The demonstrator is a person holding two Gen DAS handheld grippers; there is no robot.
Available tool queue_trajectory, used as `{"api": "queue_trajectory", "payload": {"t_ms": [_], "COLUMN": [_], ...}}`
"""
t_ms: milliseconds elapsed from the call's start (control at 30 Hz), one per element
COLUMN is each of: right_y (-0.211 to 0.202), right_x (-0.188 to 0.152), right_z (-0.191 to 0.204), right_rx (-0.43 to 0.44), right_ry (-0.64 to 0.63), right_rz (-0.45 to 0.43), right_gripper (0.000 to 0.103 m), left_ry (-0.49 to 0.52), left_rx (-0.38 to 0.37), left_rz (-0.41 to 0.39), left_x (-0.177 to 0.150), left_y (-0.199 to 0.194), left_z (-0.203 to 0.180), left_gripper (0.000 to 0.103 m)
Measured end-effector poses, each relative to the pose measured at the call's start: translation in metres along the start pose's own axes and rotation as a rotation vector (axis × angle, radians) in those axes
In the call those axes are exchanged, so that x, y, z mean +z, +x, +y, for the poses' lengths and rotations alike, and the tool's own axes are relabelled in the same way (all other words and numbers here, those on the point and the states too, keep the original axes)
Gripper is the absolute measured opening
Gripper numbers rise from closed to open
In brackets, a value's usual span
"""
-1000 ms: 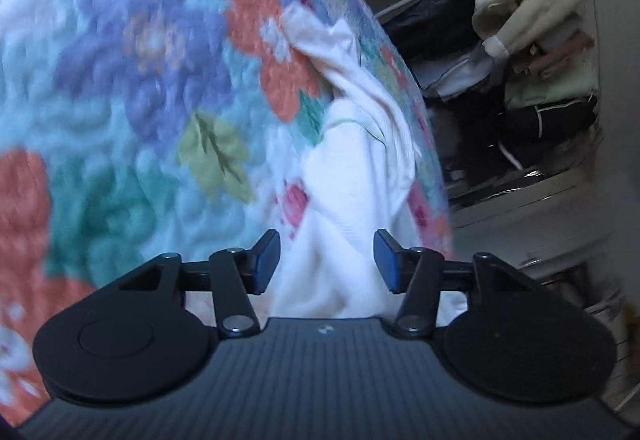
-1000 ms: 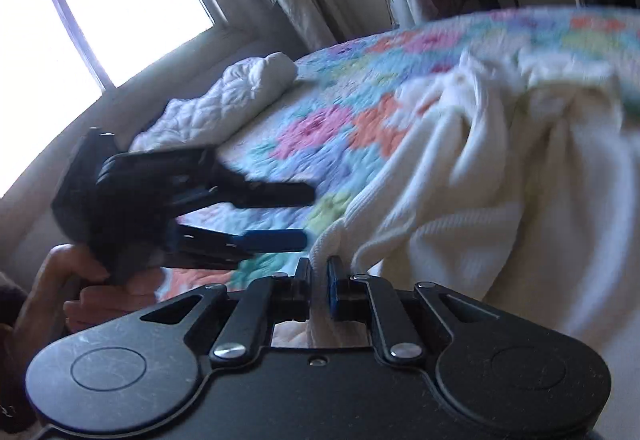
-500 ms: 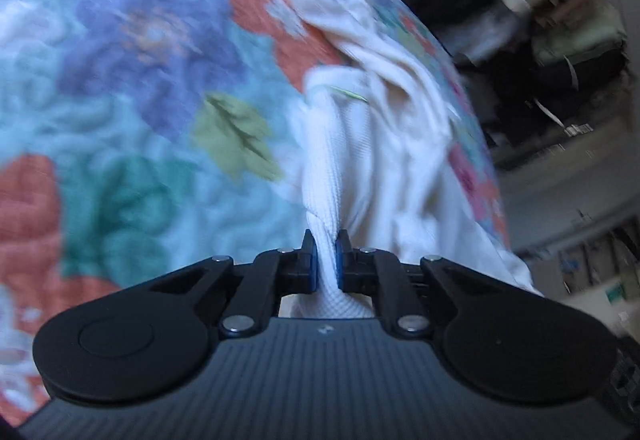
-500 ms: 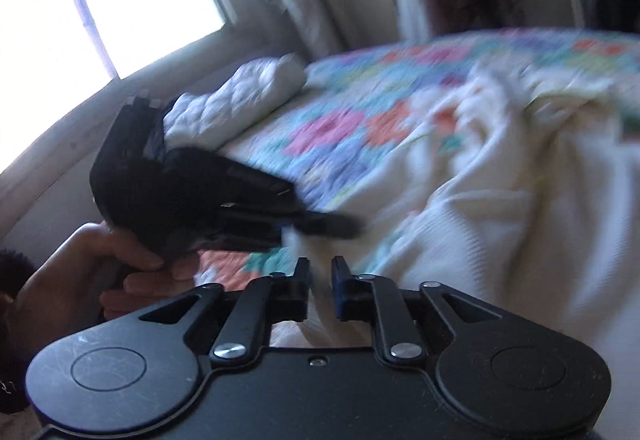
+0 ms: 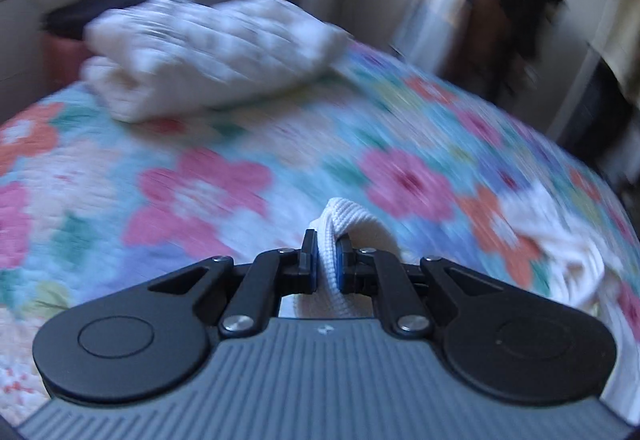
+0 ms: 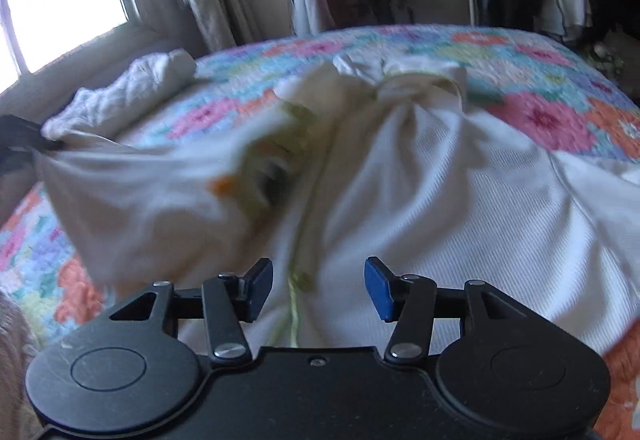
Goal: Fold clothes
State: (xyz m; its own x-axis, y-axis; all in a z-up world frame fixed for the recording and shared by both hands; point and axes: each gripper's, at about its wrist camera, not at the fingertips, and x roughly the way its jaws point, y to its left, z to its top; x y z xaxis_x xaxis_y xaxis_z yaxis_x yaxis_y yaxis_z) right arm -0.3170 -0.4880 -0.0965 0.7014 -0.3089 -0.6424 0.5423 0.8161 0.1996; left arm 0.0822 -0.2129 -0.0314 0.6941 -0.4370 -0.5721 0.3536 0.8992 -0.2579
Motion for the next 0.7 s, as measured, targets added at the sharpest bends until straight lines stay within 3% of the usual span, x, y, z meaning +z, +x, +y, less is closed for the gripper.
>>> {"api": "queue_trajectory", "payload": {"t_ms": [100, 200, 333, 500, 567, 600, 633, 700], "right_y": [0.002, 0.002, 0.004, 0.001, -0.005, -0.008, -0.012, -0.021], "right_x": [0.001, 0.001, 0.001, 0.001, -0.002, -0.003, -0.004, -0.004], "right_z": [0.004, 0.003, -0.006, -0.009, -0.008, -0.007, -0.007, -0.007], "right_rx": [-0.063, -0.114, -0.108, -0.081, -0.069, -0.063, -0.062, -0.065], "right_ry": [-0.028, -0.028, 0.016, 0.047, 0.05, 0.052, 0.049, 0.035], "right_rz": [-0.009, -0.02, 0.004, 0.038, 0.053, 0.061, 0.07, 0.086], "right_gripper": [0.056, 0.056, 0.056, 0.057, 0.057, 0.058, 0.058, 0.061], "left_ry": [-0.097, -0.225, -0.231, -0.17, -0.145, -0.142, -0.143, -0.129], "left_rx": [0.166, 0.25, 0.308, 0.287, 0.307, 0.305, 0.294, 0.243], "left_rz": [-0.16, -0.228, -0.124, -0.045, -0.033, -0.023, -0.011, 0.007], "left_x": [0.014, 0.023, 0.02, 0.02, 0.016, 0.015, 0.014, 0.01], "left_y": [-0.017, -0.02, 0.006, 0.011, 0.011, 0.01, 0.007, -0.005], "left_z": [0.041, 0.08, 0.1, 0.094, 0.085, 0.081, 0.078, 0.065], "left_gripper": [0.008, 0.007, 0.007, 0.009, 0.017, 0.033, 0.042, 0.046]}}
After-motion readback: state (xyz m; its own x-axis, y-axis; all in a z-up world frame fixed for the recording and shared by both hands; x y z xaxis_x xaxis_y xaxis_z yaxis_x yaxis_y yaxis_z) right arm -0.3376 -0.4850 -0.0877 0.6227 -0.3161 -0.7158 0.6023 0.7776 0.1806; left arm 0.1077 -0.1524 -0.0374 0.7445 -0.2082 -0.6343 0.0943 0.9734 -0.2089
